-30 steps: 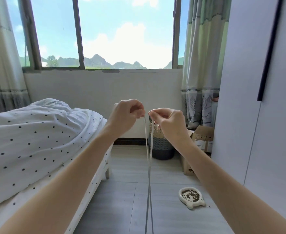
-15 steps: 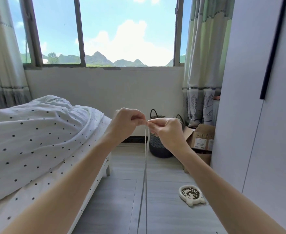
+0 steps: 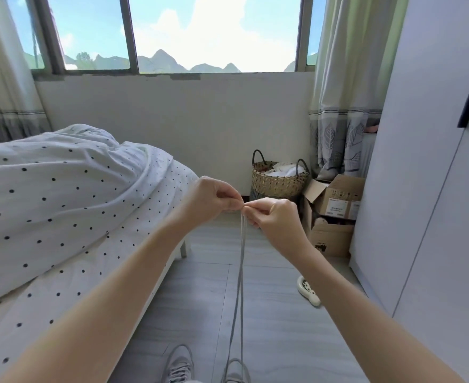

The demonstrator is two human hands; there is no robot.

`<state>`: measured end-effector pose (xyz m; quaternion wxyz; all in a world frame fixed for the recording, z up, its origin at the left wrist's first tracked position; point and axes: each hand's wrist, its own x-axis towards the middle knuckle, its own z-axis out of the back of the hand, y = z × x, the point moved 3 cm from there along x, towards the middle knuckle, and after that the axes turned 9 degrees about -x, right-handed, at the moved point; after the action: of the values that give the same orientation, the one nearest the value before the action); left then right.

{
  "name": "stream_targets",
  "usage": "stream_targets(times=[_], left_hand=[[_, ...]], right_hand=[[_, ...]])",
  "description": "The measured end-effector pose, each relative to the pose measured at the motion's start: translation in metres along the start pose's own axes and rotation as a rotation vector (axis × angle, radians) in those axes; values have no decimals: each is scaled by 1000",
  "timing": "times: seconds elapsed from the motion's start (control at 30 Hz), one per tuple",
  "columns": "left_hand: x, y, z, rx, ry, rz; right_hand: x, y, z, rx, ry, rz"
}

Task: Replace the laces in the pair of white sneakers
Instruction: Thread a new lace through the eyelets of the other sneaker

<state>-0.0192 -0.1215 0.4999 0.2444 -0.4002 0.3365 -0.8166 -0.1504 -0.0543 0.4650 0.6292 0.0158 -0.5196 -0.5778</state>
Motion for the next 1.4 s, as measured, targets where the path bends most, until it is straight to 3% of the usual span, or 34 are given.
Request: stream_targets(times=[0.1, 0.2, 0.47, 0.53, 0.7, 0.8, 0.97, 1.13, 1.4], left_hand=[[1, 6, -2, 28, 27, 2], [4, 12, -4, 94, 65, -2], [3, 10, -10, 40, 166, -53], [4, 11, -10, 27, 158, -53], [-4, 21, -15, -183, -22, -17], [-17, 43, -27, -363, -143, 147], [-46, 79, -59, -275, 186, 323], [-46, 82, -61, -283, 43, 346], [-37, 57, -64, -387, -17, 338]], right_hand=[[2, -3, -3, -47, -12, 35], [1, -9, -6, 62, 8, -34], [-12, -27, -14, 471, 315, -267], [-9, -25, -13, 454, 347, -259], [0, -25, -9, 334, 167, -264], [8, -21, -10, 252, 101, -258], [25, -6, -13, 189, 38, -266], [39, 6, -9, 292, -33, -289], [33, 13, 4, 275, -45, -266]])
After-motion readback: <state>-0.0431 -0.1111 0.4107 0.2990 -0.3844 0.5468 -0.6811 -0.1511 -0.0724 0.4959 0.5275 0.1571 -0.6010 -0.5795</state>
